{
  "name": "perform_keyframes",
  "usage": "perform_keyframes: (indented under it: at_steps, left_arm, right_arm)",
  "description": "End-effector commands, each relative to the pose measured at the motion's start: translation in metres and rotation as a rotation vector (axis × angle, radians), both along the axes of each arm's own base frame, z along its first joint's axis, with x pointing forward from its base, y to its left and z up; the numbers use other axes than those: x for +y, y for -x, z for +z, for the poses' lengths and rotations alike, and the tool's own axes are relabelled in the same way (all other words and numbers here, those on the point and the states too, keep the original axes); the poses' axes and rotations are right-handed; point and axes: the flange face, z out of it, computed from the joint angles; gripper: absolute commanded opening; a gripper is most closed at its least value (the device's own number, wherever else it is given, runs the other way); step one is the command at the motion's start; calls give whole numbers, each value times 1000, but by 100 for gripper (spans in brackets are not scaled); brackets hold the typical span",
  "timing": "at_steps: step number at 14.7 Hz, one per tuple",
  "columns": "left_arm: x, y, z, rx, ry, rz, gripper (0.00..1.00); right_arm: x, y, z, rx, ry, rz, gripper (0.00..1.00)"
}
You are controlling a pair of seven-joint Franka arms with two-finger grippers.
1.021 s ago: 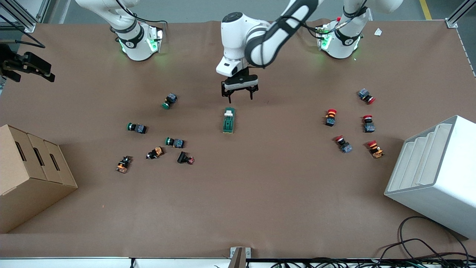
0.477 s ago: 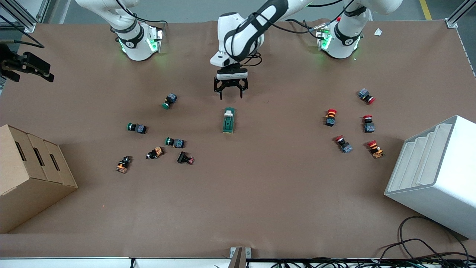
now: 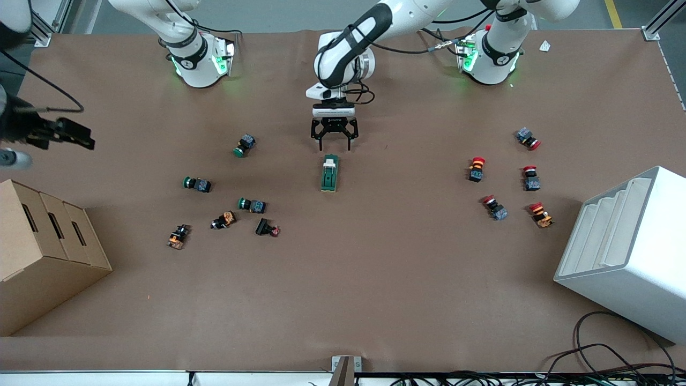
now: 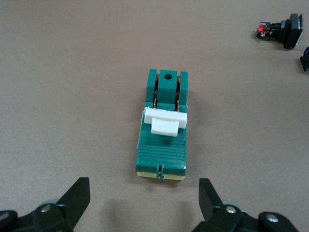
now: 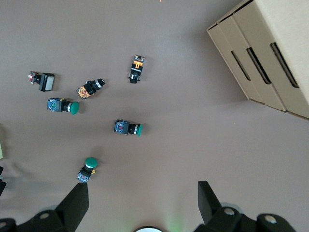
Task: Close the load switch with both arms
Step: 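Reach the right gripper to the white switch handle while the left gripper holds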
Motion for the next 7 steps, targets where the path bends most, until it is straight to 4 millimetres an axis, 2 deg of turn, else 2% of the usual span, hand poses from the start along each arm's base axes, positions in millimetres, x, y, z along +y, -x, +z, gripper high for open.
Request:
perform_keyframes:
  at_steps: [1, 4, 6, 7]
  left_arm:
    - [-7, 0, -4, -68, 12, -27, 100]
    - [-4, -1, -21, -136, 55, -62, 100]
    - [1, -3, -36, -171, 44, -76, 100]
    - [3, -3, -40, -186, 34, -84, 100]
  right_arm:
    - [14, 0, 2, 2, -12, -101, 100]
    - [57, -2, -15, 13, -47, -260, 100]
    - [98, -1, -28, 5, -36, -372, 100]
    - [118, 0, -41, 8, -46, -422, 100]
